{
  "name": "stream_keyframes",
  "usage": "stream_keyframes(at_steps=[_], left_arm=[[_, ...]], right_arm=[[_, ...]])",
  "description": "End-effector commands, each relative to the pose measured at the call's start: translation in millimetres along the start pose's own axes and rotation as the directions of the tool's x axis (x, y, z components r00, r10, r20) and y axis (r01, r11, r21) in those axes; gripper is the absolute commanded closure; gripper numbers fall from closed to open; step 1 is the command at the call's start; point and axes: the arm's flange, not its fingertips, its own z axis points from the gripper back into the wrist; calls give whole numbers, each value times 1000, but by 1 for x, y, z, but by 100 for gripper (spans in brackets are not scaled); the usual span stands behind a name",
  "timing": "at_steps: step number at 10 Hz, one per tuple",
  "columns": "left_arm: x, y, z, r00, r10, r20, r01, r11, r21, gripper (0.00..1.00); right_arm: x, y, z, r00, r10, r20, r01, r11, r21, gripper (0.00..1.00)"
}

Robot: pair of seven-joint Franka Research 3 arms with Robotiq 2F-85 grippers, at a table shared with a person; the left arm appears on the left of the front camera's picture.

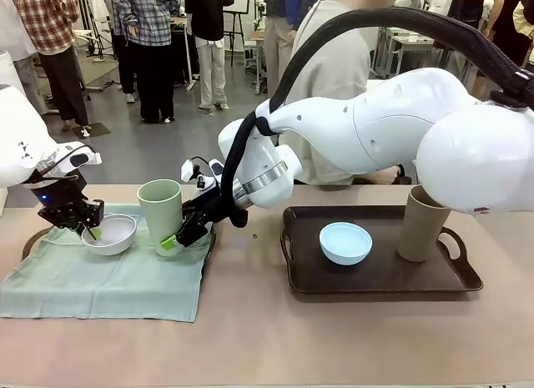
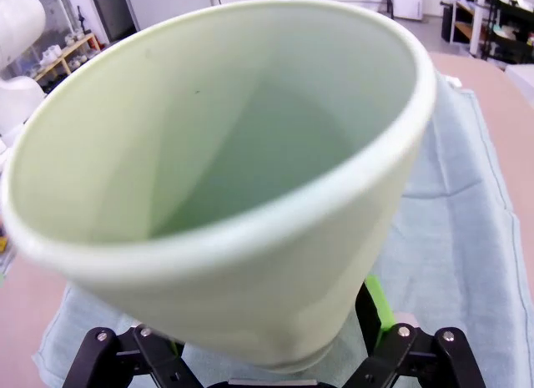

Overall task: Set up a tray with a mat and arrange the tableware.
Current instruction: Place the Picnic Bowl and Reusable plastic cup back onto the Handle tray in front of the human's position.

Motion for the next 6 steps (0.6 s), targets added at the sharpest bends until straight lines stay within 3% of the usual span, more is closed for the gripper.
stream_keyframes(at_steps=[1, 2, 3, 4, 5, 6], left_arm=[[-5, -1, 12, 1000, -22, 8, 21, 999, 38, 0], [-8, 0, 18, 999, -39, 10, 39, 999, 31, 53], [-13, -2, 26, 999, -54, -1, 54, 999, 4, 0], [-20, -5, 38, 996, -84, 10, 84, 996, 21, 33], [-29, -8, 59, 994, -103, 30, 103, 995, 15, 0], [-36, -11, 76, 991, -122, 58, 122, 992, 8, 0]], right_arm=[[16, 12, 5, 992, -53, -112, 49, 998, -32, 0], [24, 21, 11, 984, -60, -165, 50, 997, -61, 0], [29, 31, 19, 972, -115, -205, 101, 992, -79, 0], [35, 44, 29, 955, -153, -255, 131, 986, -102, 0], [46, 62, 43, 931, -199, -307, 167, 978, -128, 0], [54, 78, 59, 917, -227, -328, 173, 967, -185, 0]])
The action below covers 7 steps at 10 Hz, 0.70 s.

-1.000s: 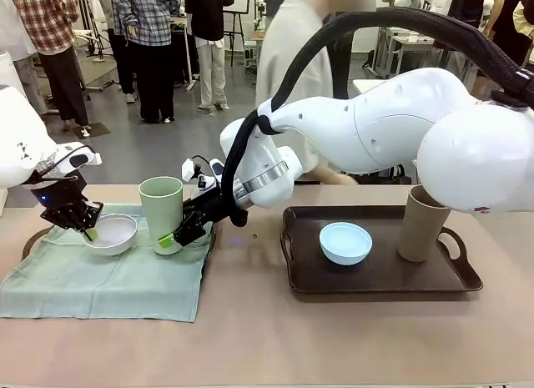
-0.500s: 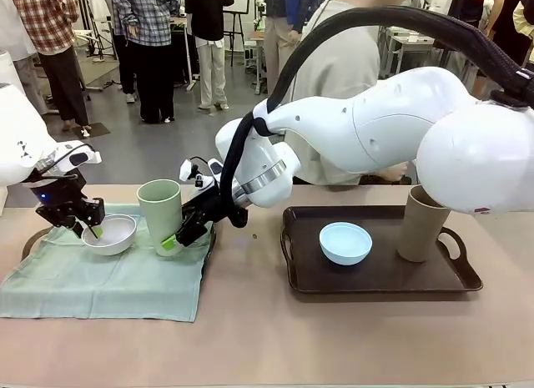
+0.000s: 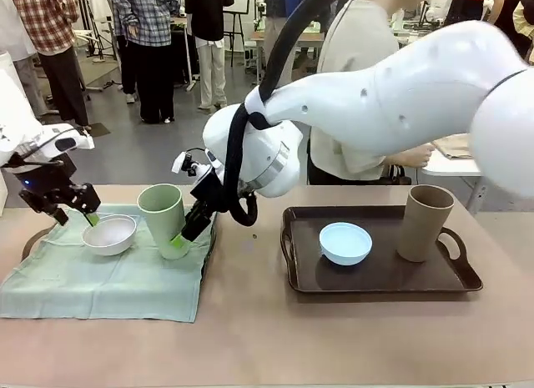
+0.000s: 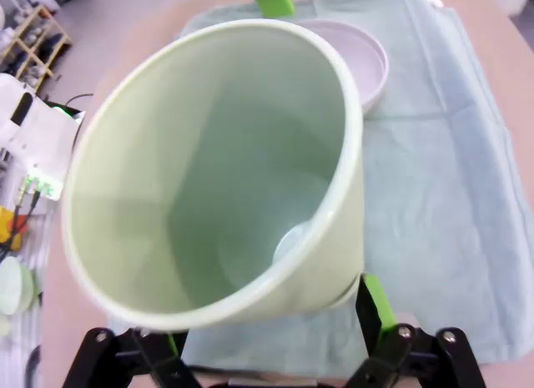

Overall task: Set up a tray with a mat and arrange the tableware.
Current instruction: Place the Picnic Bowl and Reusable plastic cup back onto the Handle tray in front of the human's position.

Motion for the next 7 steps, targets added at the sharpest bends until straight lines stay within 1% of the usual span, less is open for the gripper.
stream_keyframes(at_steps=[1, 3, 5, 6, 7], left_arm=[[-20, -4, 35, 997, -59, 53, 60, 998, 0, 0], [-29, -12, 72, 984, -118, 136, 117, 993, 17, 0], [-39, -26, 99, 971, -155, 182, 152, 988, 31, 0], [-39, -34, 114, 970, -164, 179, 158, 986, 51, 0], [-37, -45, 129, 968, -173, 184, 165, 985, 60, 0]], right_arm=[[-2, 36, 41, 995, -72, -70, 66, 994, -85, 0], [5, 61, 66, 994, -93, -63, 81, 981, -174, 0], [5, 93, 88, 987, -152, -45, 136, 958, -252, 0], [8, 108, 97, 971, -232, -54, 207, 935, -289, 0], [10, 126, 108, 935, -346, -73, 303, 890, -339, 0]])
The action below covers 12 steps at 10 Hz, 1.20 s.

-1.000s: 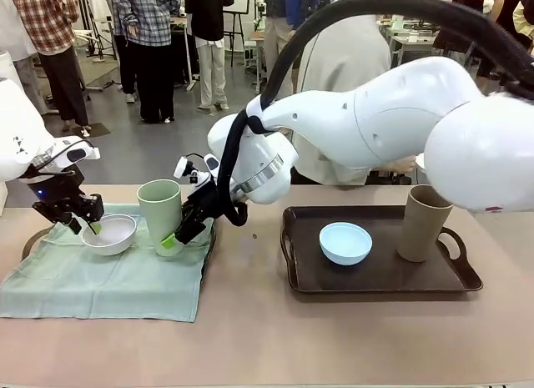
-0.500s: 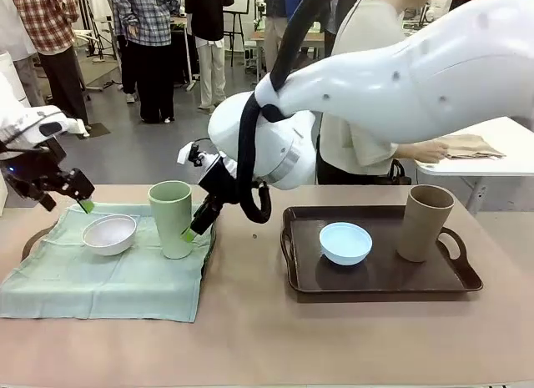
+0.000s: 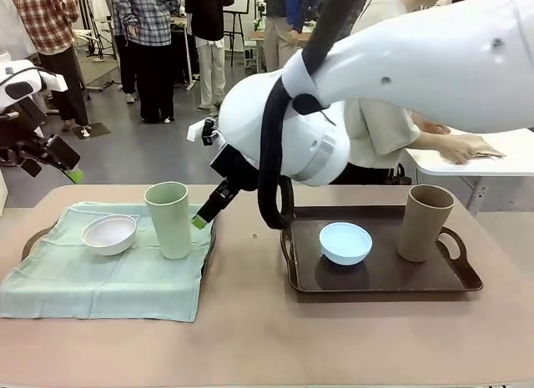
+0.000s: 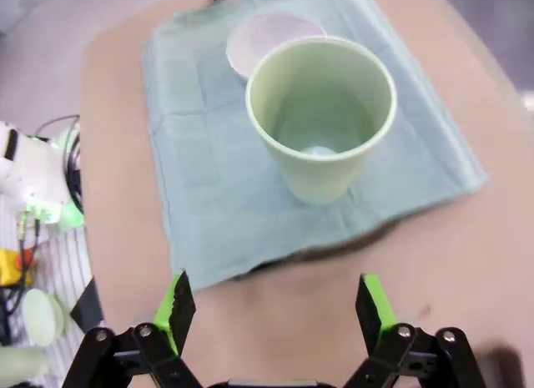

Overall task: Set up a tray with a mat and arrange the tableware.
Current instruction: Place the Picnic Bowl and Reusable plastic cup back onto the Handle tray in front of the human's position.

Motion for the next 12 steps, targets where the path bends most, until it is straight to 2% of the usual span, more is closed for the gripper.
stream_keyframes(at_steps=[1, 2, 3, 5, 7, 8, 9, 12], left_arm=[[12, -22, 19, 1000, -8, -3, 8, 1000, 18, 0], [24, -33, 30, 1000, -21, 1, 21, 999, 28, 0], [35, -50, 35, 999, -49, 12, 49, 998, 36, 0], [48, -75, 39, 995, -95, -1, 95, 994, 44, 0], [61, -104, 35, 992, -80, -100, 86, 994, 67, 0], [65, -116, 31, 987, -47, -152, 61, 994, 91, 0], [56, -103, 30, 992, -110, -56, 113, 993, 37, 0], [56, -103, 30, 992, -110, -56, 113, 993, 37, 0]], right_arm=[[-6, 31, 29, 965, -241, -106, 231, 968, -98, 0], [-7, 41, 44, 927, -353, -125, 337, 932, -131, 0], [-11, 50, 63, 861, -488, -140, 467, 870, -161, 0], [-17, 62, 100, 753, -644, -133, 620, 763, -182, 0], [-25, 69, 142, 669, -739, -73, 705, 663, -251, 0], [-30, 63, 154, 621, -781, -72, 738, 613, -280, 0], [-25, 72, 145, 680, -728, -88, 695, 679, -237, 0], [-25, 72, 145, 680, -728, -88, 695, 679, -237, 0]])
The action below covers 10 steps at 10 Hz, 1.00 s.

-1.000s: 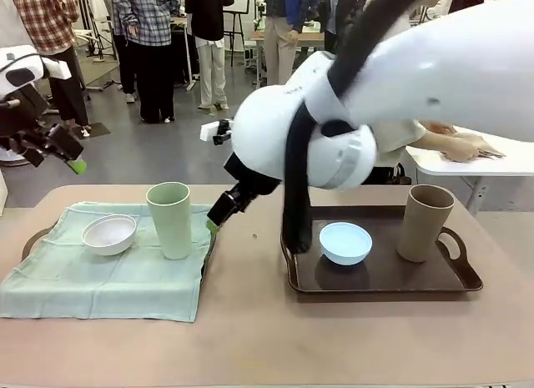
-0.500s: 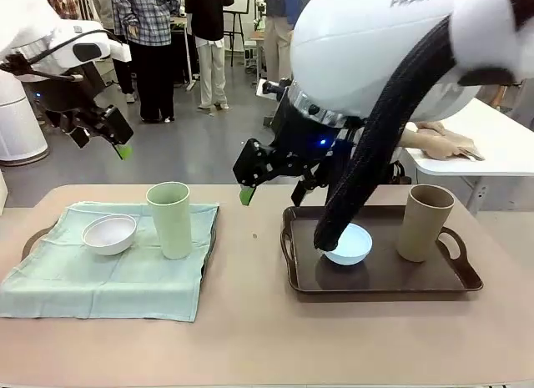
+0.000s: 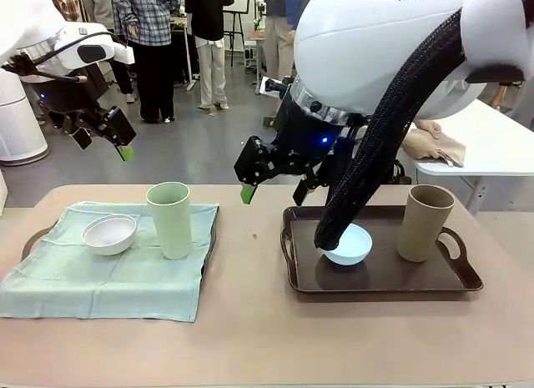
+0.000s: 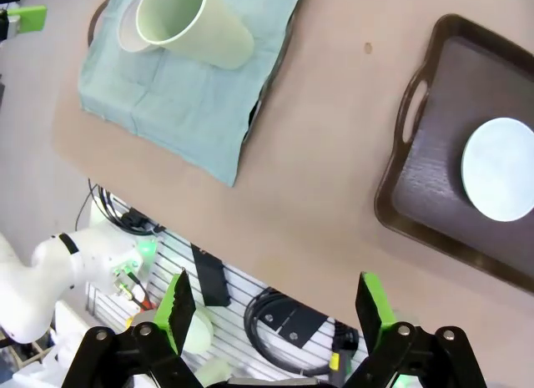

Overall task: Set up a tray with a mat and arrange the tableware.
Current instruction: Place the Picnic Bowl and Reusable plastic cup back onto the Handle tray in front of the human's position, then pick up the Picnic Bowl and Reusable plastic cup from the Handle tray in front of the human's position and hold them in the air.

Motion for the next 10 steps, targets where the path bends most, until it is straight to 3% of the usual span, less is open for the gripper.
stream_keyframes(at_steps=[1, 10], left_arm=[[-1, 0, 2, 1000, 0, 9, 0, 1000, 3, 0], [-1, 0, 2, 1000, 0, 9, 0, 1000, 3, 0]], right_arm=[[0, 0, -2, 1000, 8, -1, -8, 1000, 1, 0], [0, 0, -2, 1000, 8, -1, -8, 1000, 1, 0]])
